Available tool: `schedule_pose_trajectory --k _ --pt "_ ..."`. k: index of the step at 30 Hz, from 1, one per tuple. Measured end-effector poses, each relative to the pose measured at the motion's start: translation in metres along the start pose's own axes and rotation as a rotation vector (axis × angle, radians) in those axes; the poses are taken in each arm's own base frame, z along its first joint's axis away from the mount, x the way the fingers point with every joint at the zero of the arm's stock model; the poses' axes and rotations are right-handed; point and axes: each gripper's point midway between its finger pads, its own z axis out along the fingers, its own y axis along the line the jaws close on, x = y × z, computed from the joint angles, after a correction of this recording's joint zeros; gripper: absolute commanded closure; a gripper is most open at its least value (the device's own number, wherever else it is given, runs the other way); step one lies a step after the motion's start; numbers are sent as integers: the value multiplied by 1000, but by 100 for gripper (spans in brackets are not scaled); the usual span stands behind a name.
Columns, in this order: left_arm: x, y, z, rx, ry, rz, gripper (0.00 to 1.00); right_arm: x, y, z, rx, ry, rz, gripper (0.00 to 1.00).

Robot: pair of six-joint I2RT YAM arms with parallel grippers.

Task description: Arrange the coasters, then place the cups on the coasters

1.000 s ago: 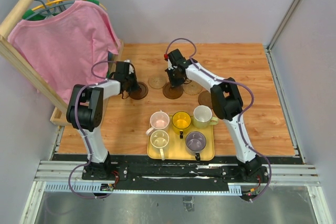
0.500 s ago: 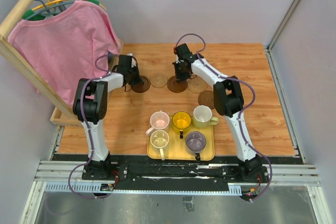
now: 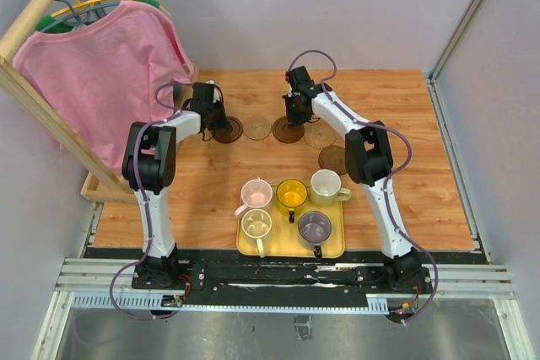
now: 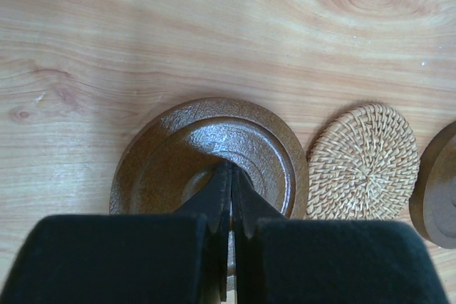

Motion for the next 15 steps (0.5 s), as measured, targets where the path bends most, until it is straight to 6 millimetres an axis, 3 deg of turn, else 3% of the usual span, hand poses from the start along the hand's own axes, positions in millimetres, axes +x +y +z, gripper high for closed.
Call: schedule_pose_trajectory --k 15 --pt "-4 4 -1 -33 -4 -1 100 -5 1 1 -16 -24 -49 93"
